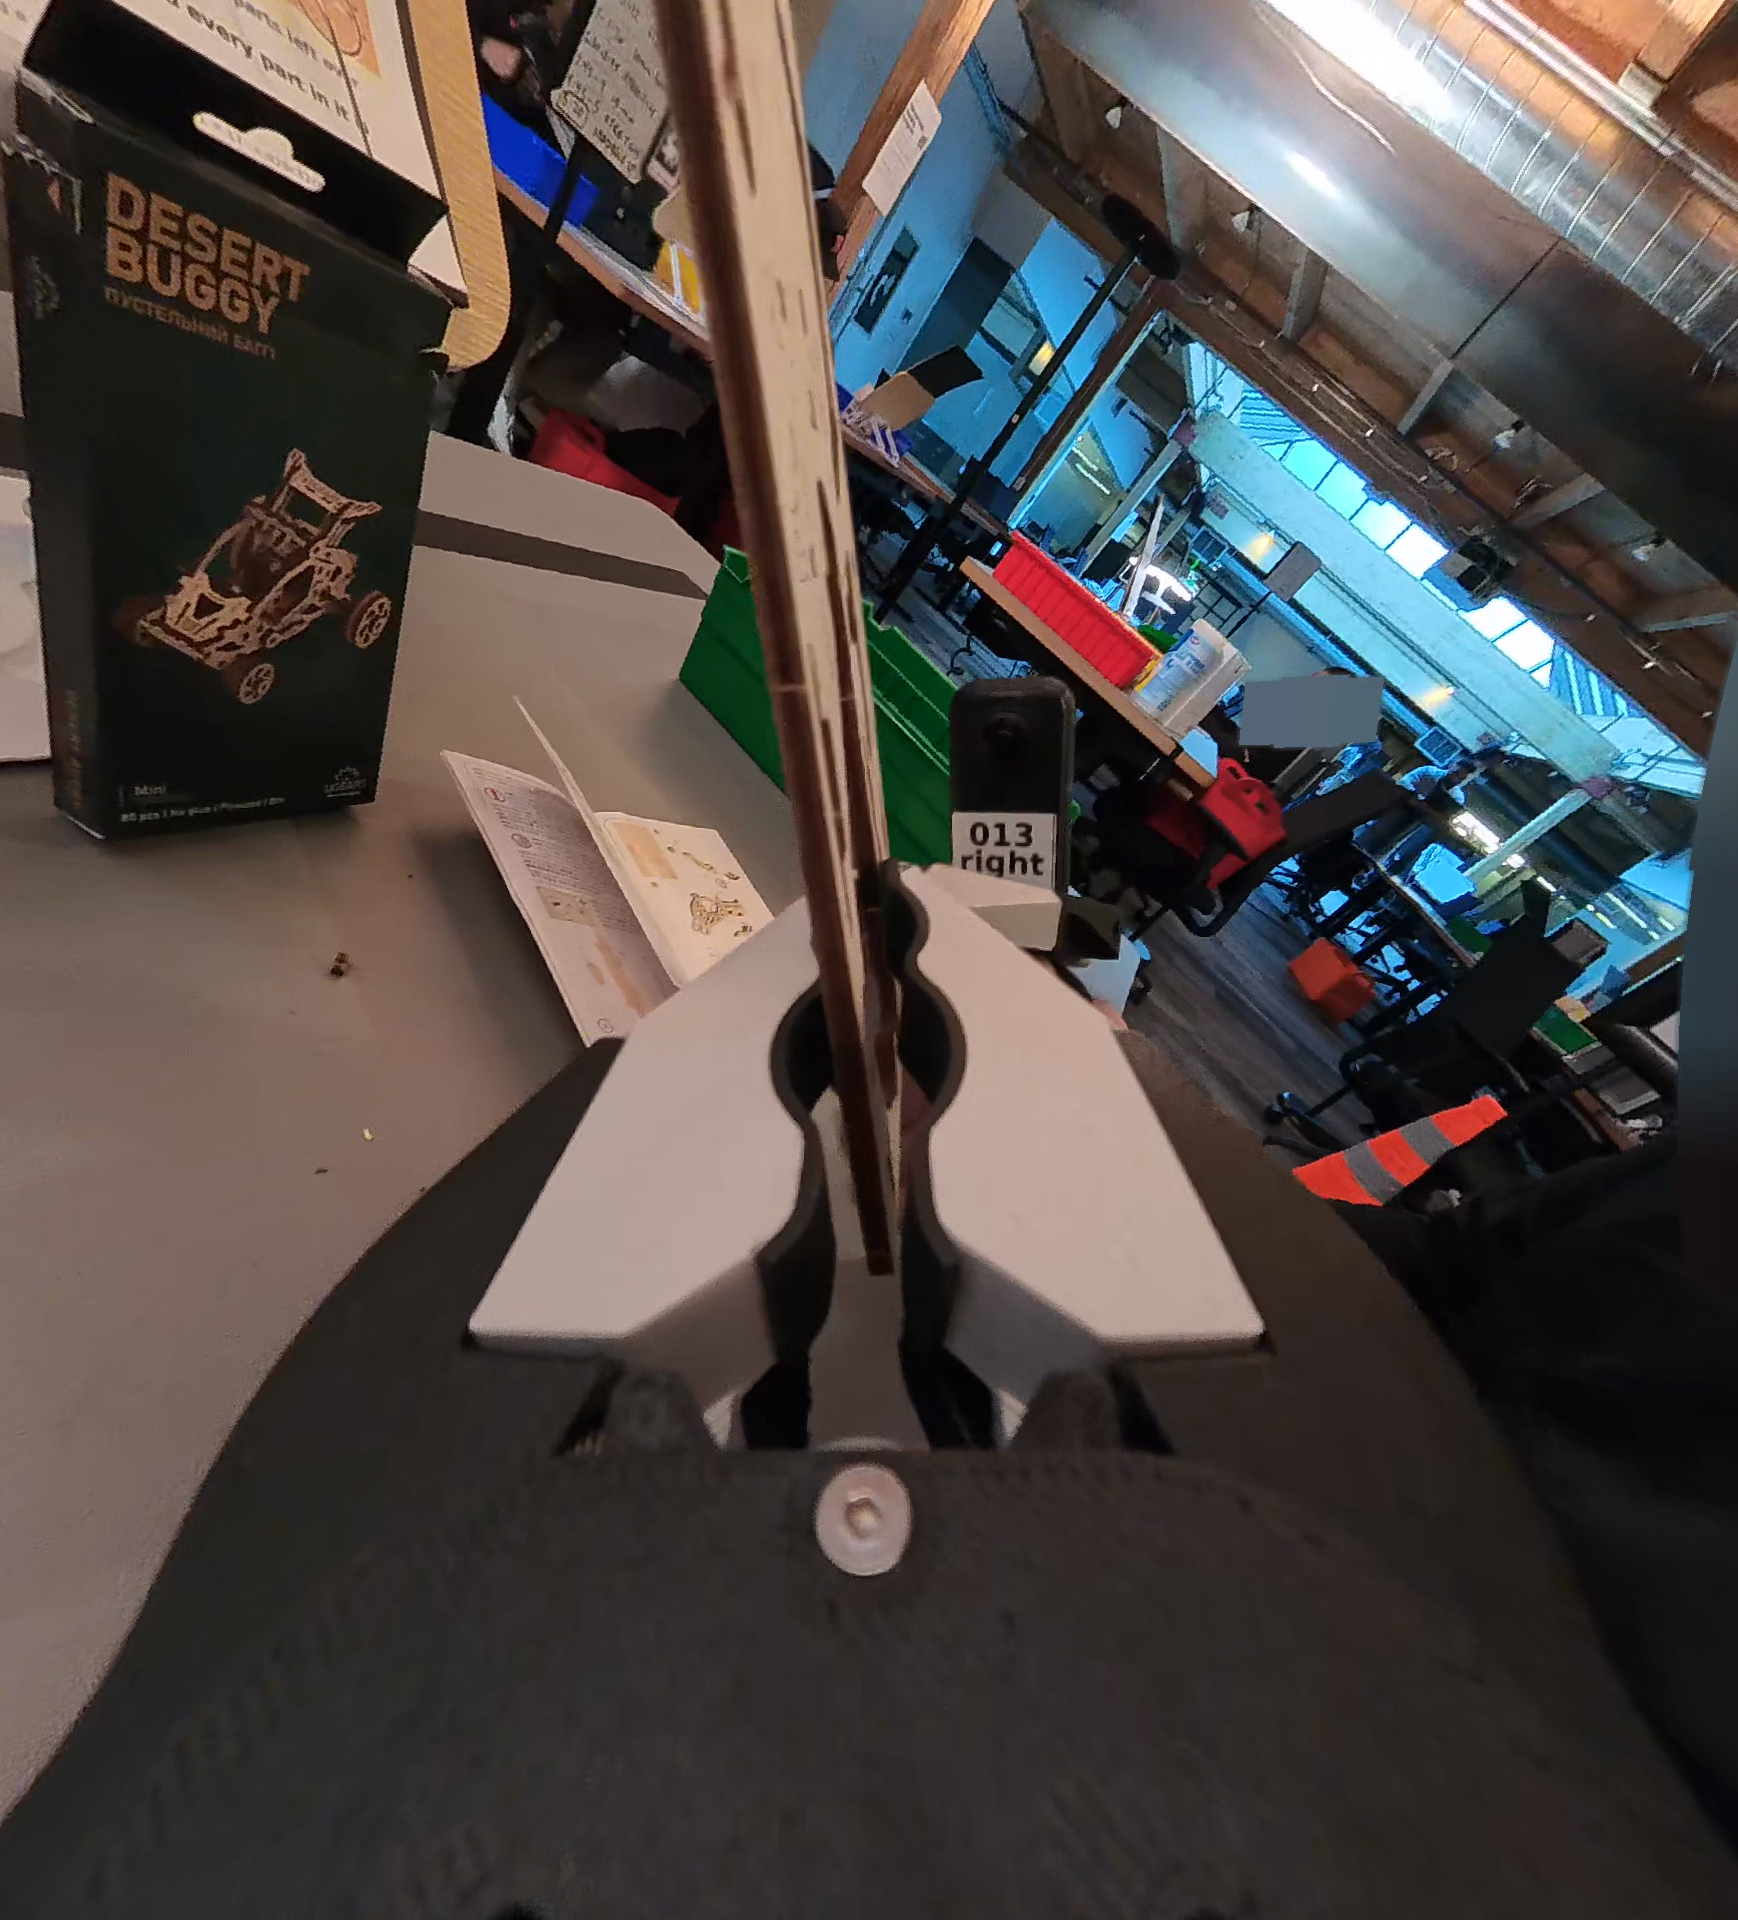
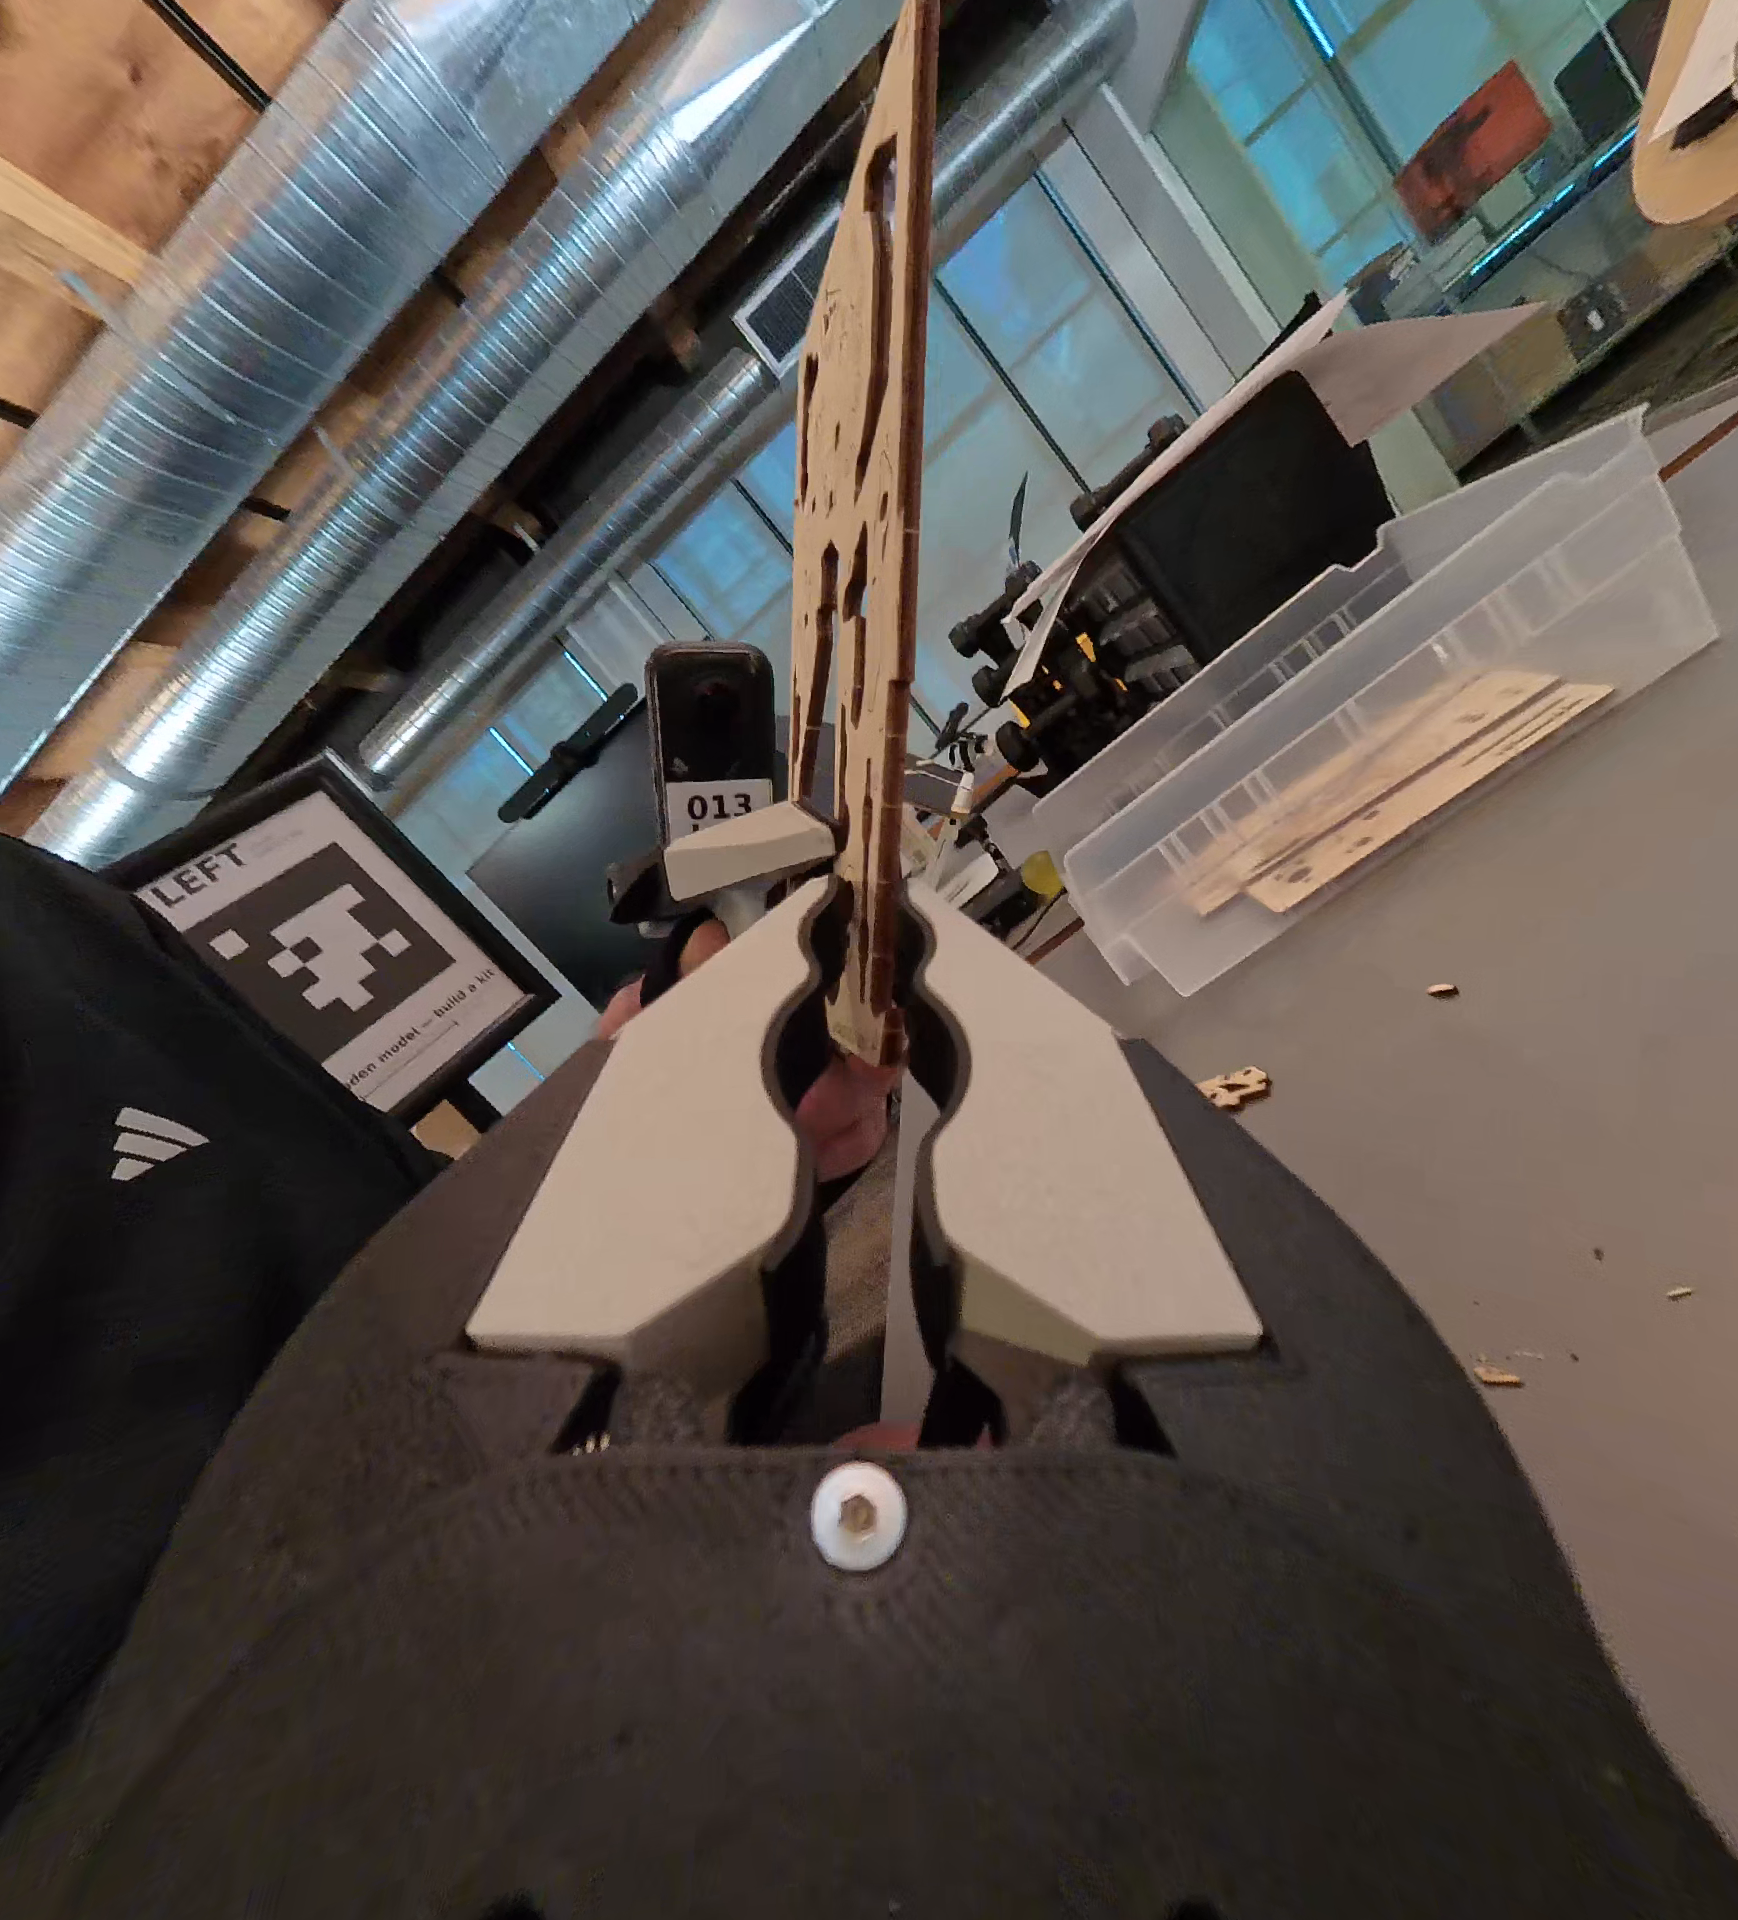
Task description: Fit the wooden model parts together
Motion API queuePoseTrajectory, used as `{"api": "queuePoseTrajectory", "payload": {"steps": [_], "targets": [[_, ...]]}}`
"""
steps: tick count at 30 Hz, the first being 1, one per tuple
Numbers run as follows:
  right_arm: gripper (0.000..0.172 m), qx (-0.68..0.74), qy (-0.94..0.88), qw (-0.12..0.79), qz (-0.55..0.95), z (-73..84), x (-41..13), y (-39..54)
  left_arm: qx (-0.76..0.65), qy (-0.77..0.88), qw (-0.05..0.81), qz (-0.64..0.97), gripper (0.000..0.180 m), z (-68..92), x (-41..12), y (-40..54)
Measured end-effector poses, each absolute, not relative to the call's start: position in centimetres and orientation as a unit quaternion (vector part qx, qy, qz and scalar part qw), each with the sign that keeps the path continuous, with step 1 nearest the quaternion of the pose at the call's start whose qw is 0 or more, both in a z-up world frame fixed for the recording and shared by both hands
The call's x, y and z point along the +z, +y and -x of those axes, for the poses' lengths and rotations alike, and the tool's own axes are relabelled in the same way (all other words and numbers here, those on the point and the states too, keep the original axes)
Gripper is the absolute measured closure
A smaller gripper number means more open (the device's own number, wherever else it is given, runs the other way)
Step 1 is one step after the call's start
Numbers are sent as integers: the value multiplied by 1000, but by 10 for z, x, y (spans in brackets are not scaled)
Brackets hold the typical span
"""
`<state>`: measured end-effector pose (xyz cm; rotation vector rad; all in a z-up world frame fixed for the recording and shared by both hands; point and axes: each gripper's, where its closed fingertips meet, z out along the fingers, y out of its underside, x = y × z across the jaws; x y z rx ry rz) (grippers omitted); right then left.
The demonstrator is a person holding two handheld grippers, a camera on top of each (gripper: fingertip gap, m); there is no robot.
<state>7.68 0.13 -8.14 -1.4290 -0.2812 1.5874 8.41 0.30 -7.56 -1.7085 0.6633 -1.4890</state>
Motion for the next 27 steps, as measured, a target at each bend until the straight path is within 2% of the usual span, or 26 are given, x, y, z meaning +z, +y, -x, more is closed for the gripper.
{"api": "queuePoseTrajectory", "payload": {"steps": [6, 18, 27], "targets": [[168, 642, -117, 475, 591, -79, -84, 0, -581, 255, 383, 672, 180, -85, -77, 3], [165, 569, -109, 490, 651, -77, -96, 12, -486, 284, 460, 686, 179, -85, -80, 10], [164, 576, -118, 496, 639, -81, -91, 12, -553, 241, 421, 677, 180, -86, -81, 13]]}}
